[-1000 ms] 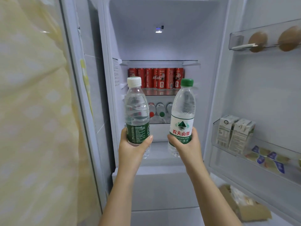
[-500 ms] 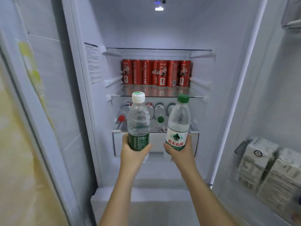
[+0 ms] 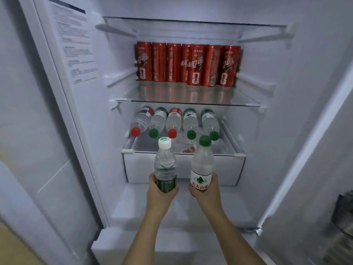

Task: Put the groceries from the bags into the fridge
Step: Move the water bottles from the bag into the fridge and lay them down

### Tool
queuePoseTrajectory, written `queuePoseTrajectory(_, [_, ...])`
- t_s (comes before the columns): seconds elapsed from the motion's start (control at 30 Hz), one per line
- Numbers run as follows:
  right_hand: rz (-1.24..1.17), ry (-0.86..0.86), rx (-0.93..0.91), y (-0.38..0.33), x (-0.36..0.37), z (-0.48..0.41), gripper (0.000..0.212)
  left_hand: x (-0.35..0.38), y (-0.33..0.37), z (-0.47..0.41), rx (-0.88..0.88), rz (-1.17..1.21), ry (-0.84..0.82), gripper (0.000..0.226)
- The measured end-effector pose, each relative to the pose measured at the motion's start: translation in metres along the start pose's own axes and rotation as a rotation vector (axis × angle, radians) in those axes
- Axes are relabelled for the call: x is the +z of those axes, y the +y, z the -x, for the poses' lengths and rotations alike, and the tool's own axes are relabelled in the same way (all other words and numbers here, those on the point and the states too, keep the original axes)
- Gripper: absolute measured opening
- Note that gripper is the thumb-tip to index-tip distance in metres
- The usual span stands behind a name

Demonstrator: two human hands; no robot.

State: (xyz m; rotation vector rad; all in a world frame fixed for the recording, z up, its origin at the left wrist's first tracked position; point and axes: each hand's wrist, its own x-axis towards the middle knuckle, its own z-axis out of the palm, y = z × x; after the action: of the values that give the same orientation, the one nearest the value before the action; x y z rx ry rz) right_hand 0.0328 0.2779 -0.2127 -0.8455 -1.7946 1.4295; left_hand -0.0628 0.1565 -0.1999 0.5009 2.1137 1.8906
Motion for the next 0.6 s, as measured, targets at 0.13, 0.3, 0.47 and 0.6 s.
queuePoseTrajectory(0.13, [0.041,0.051,0.026,0.011,0.008,-0.008,0.055,0.001,-0.011,-0.014,-0.001,-0.026,-0.054,0.062])
queuePoseTrajectory(0.3, [0.041,0.066,0.048,0.016,0.013,-0.012,0.057,0.002,-0.015,-0.027,0.028,-0.027,-0.102,0.056])
queuePoseTrajectory(0.47, [0.077,0.019,0.033,0.007,0.01,-0.015,0.052,-0.001,-0.014,-0.032,0.028,-0.064,-0.164,0.054])
queuePoseTrajectory(0.6, [0.124,0.06,0.008,-0.037,-0.01,-0.018,0.056,-0.018,0.018,-0.029,0.109,-0.116,-0.09,0.059])
